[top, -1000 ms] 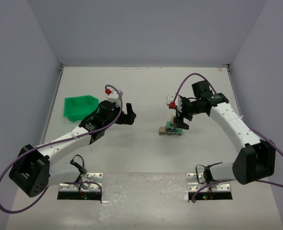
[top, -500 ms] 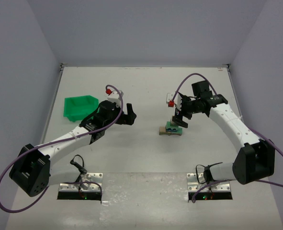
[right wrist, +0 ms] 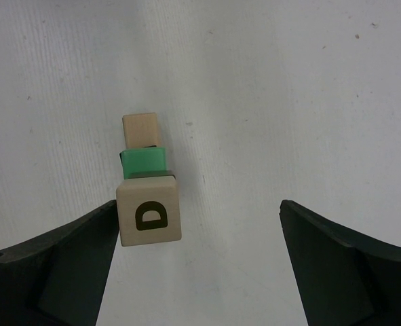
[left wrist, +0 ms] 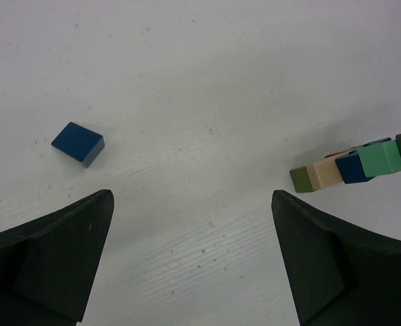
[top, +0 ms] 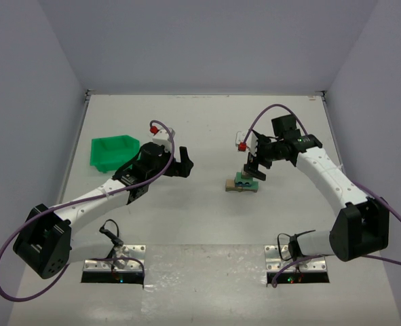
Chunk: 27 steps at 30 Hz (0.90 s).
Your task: Build the wood block tower
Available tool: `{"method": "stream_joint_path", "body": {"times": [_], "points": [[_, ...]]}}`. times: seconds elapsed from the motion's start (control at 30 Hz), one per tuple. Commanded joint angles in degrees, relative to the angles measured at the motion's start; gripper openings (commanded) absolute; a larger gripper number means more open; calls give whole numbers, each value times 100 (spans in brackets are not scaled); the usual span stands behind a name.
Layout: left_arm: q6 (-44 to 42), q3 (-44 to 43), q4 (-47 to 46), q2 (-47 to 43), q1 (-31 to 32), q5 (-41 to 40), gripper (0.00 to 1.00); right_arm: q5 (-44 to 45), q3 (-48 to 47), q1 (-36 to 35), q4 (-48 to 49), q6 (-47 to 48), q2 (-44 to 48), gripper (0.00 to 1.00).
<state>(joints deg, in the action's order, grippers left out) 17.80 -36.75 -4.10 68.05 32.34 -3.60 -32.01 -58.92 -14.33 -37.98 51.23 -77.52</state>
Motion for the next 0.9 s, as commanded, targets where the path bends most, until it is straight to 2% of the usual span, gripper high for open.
{"method": "stream_joint_path", "body": {"times": [0.0, 0.87], "points": [[-103, -157, -274, -40, 45, 23, 100, -11, 11, 35, 160, 61, 41, 99], [-101, -132, -274, -108, 45, 1, 100, 36, 85, 37, 187, 173, 165, 99]]}}
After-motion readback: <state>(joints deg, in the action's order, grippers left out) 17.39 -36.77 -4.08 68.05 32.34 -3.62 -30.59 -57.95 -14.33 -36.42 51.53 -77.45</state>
